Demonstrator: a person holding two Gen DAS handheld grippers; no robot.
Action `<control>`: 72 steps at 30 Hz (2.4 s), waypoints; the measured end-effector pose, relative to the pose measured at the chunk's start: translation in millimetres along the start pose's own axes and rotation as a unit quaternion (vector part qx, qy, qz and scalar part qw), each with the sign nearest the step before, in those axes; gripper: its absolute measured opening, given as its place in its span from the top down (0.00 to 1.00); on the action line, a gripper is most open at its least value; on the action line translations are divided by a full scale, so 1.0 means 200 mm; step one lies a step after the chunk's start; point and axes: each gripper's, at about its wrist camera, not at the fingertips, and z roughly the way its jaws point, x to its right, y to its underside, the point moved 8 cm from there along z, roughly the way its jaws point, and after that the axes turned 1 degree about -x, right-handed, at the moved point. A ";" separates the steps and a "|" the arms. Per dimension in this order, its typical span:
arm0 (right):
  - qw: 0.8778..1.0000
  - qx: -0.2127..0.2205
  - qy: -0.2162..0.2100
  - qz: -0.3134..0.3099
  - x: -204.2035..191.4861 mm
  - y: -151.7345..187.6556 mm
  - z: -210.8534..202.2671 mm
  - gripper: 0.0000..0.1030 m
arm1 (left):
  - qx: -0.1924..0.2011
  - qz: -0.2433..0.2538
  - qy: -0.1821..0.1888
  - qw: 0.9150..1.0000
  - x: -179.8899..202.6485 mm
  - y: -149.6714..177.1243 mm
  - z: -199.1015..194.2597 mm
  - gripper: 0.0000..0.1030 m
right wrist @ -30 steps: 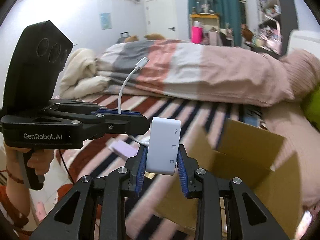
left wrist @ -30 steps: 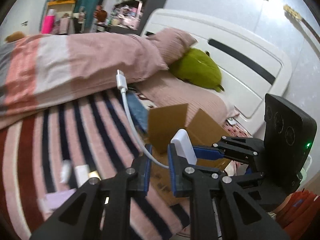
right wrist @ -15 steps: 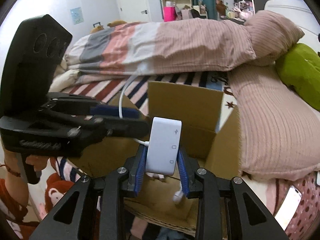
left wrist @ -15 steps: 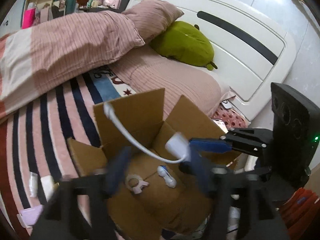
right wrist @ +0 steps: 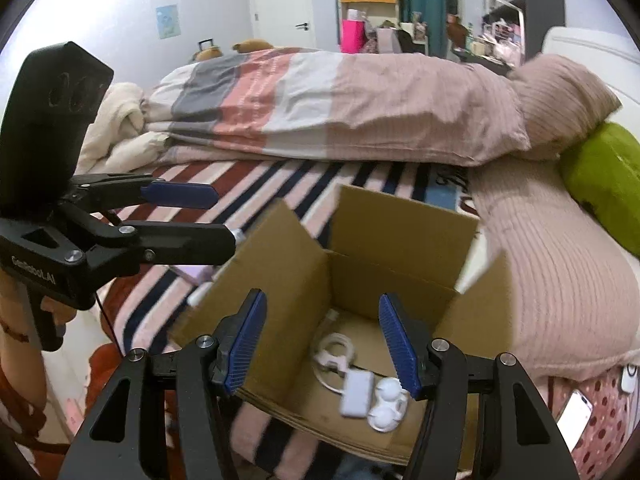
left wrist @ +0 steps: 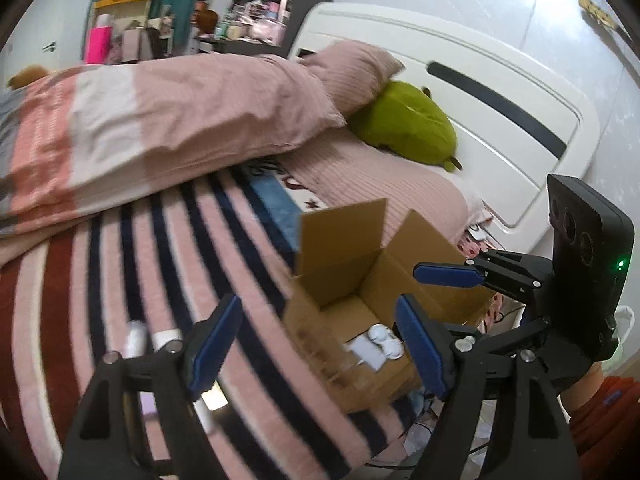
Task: Organize rigid objects
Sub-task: 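Grasp the white earbuds case with the right gripper, then lower the earbuds case into the cardboard box and open the right gripper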
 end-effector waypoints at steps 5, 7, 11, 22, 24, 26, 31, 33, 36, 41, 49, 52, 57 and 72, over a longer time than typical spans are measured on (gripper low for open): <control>0.999 0.016 -0.032 -0.035 -0.29 -0.13 0.04 0.47 | 0.030 -0.026 -0.047 0.998 -0.27 0.09 -0.24 0.25; 0.997 0.020 -0.056 -0.051 -0.43 -0.18 0.07 0.47 | 0.037 -0.035 -0.068 0.996 -0.37 0.14 -0.32 0.21; 0.992 0.009 -0.106 -0.074 -0.70 -0.20 0.19 0.47 | 0.042 -0.057 -0.108 0.992 -0.60 0.29 -0.43 0.21; 0.984 -0.127 -0.125 -0.022 -0.88 0.16 0.83 0.47 | 0.018 -0.106 -0.134 0.985 -0.93 0.66 -0.40 0.21; 0.983 -0.142 -0.114 -0.006 -0.86 0.21 0.92 0.47 | 0.014 -0.112 -0.131 0.985 -0.95 0.69 -0.39 0.21; 0.985 -0.149 -0.087 -0.002 -0.82 0.25 0.99 0.46 | 0.011 -0.118 -0.129 0.985 -0.98 0.71 -0.38 0.21; 0.987 -0.145 -0.071 0.026 -0.78 0.26 1.07 0.46 | 0.010 -0.126 -0.127 0.984 -1.01 0.72 -0.36 0.21; 0.988 -0.139 -0.064 0.028 -0.78 0.25 1.08 0.46 | 0.010 -0.128 -0.126 0.984 -1.01 0.72 -0.36 0.21; 0.990 -0.131 -0.050 0.018 -0.79 0.23 1.11 0.46 | 0.010 -0.126 -0.125 0.984 -1.00 0.72 -0.36 0.21; 0.991 -0.127 -0.024 -0.022 -0.80 0.22 1.11 0.53 | 0.008 -0.122 -0.122 0.985 -0.96 0.70 -0.35 0.21; 0.994 -0.071 -0.061 -0.058 -0.81 0.15 0.84 0.54 | 0.007 -0.104 -0.063 0.992 -0.76 0.60 -0.29 0.21; 0.993 -0.043 -0.082 -0.071 -0.84 0.07 0.71 0.54 | 0.006 -0.091 -0.018 0.996 -0.63 0.51 -0.25 0.22; 0.990 0.000 -0.112 -0.083 -0.85 -0.07 0.47 0.54 | -0.004 -0.072 0.041 0.997 -0.43 0.35 -0.17 0.53; 0.994 0.065 -0.057 -0.063 -0.33 -0.16 0.12 0.61 | -0.032 0.017 0.106 0.994 0.15 -0.03 0.15 0.82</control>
